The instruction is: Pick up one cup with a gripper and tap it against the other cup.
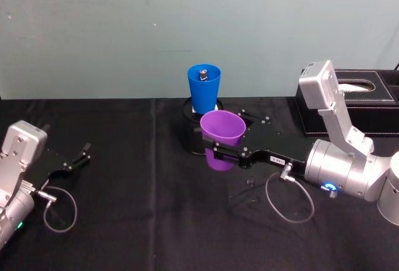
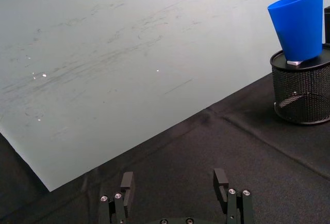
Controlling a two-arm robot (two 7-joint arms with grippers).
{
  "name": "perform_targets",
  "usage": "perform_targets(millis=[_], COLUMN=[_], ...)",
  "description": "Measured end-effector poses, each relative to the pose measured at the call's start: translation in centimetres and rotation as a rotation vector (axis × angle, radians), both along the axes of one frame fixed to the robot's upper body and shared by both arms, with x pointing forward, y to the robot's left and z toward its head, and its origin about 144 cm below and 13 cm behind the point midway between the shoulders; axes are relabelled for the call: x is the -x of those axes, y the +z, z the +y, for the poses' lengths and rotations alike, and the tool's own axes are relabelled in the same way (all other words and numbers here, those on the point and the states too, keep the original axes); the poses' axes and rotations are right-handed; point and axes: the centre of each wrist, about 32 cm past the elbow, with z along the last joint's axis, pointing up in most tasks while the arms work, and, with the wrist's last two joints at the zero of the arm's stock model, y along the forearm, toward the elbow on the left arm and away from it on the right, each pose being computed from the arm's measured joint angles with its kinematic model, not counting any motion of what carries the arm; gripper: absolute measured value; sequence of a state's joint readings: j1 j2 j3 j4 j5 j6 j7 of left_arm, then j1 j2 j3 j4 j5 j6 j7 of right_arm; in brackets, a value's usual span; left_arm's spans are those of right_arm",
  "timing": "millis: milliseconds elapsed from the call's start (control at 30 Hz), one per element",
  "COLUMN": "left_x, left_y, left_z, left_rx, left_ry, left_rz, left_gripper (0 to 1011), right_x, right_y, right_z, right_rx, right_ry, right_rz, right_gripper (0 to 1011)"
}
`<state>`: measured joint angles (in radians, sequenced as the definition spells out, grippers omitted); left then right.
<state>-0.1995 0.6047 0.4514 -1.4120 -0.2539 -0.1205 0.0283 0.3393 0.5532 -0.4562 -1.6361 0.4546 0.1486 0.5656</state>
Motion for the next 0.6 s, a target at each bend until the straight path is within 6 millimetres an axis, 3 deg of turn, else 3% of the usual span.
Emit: perform_targets(millis=[600], left_x=[0.00], left_y=[0.00], left_z=[0.00], left_rx=[0.000], left_ry=[0.000], left_rz=[0.000], left_gripper=[1000], right_x=[0.02], right_y=[-0.10], right_z=[-0.01], right_rx=[0.000], right_ry=[-0.001], right_rz=[-0.003], right_gripper=[741])
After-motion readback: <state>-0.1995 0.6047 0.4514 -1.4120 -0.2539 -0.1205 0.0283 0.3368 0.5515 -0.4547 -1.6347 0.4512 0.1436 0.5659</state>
